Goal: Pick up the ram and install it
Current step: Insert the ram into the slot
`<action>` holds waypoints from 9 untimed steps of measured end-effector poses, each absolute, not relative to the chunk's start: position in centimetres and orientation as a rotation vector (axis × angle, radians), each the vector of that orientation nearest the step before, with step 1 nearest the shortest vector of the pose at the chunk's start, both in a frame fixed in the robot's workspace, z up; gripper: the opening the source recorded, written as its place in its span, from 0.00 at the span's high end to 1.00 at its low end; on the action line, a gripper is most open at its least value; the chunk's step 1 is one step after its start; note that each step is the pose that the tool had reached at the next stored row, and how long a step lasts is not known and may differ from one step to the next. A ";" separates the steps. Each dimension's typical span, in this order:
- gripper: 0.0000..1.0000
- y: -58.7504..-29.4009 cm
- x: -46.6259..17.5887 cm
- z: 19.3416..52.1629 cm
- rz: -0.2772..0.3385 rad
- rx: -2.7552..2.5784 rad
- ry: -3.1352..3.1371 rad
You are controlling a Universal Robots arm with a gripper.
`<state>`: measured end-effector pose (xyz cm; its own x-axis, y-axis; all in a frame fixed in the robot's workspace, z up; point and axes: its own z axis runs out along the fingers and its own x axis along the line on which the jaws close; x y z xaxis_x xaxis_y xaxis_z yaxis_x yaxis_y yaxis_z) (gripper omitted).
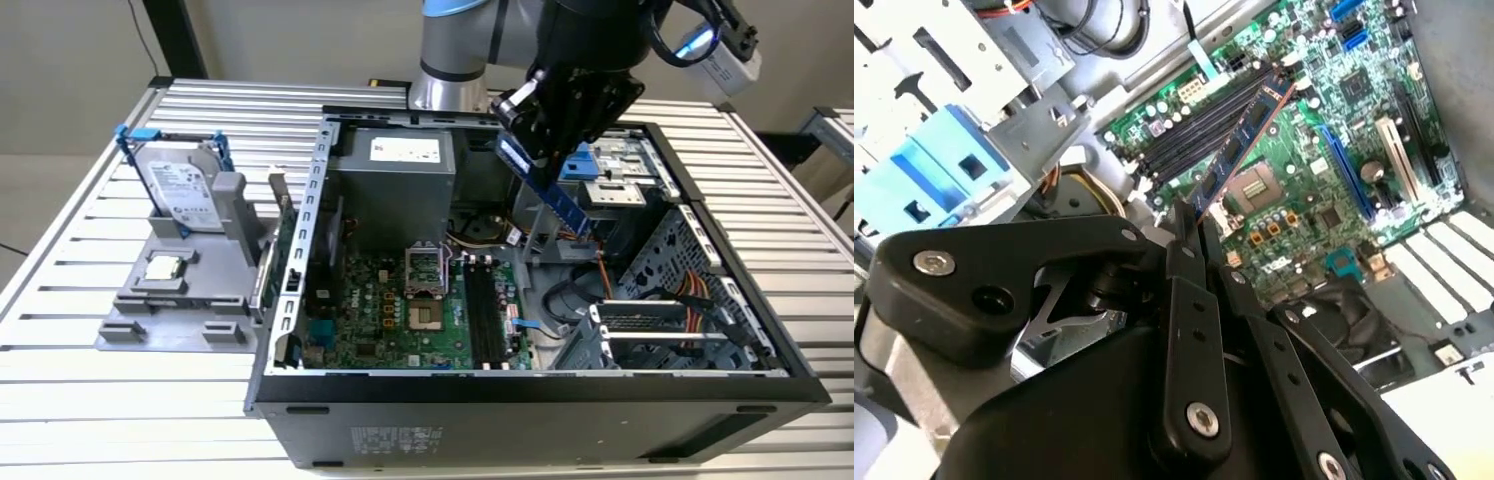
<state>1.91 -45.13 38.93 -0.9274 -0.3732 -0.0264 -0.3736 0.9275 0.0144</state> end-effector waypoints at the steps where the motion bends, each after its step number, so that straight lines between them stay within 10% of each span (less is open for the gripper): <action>1: 1.00 -45.1 1.9 38.9 0.030 -0.575 3.065; 9: 1.00 -45.1 1.9 38.9 0.028 -0.437 3.087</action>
<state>1.90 -45.12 38.92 -0.9604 -0.2775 -0.0261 -0.2780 0.9605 0.0142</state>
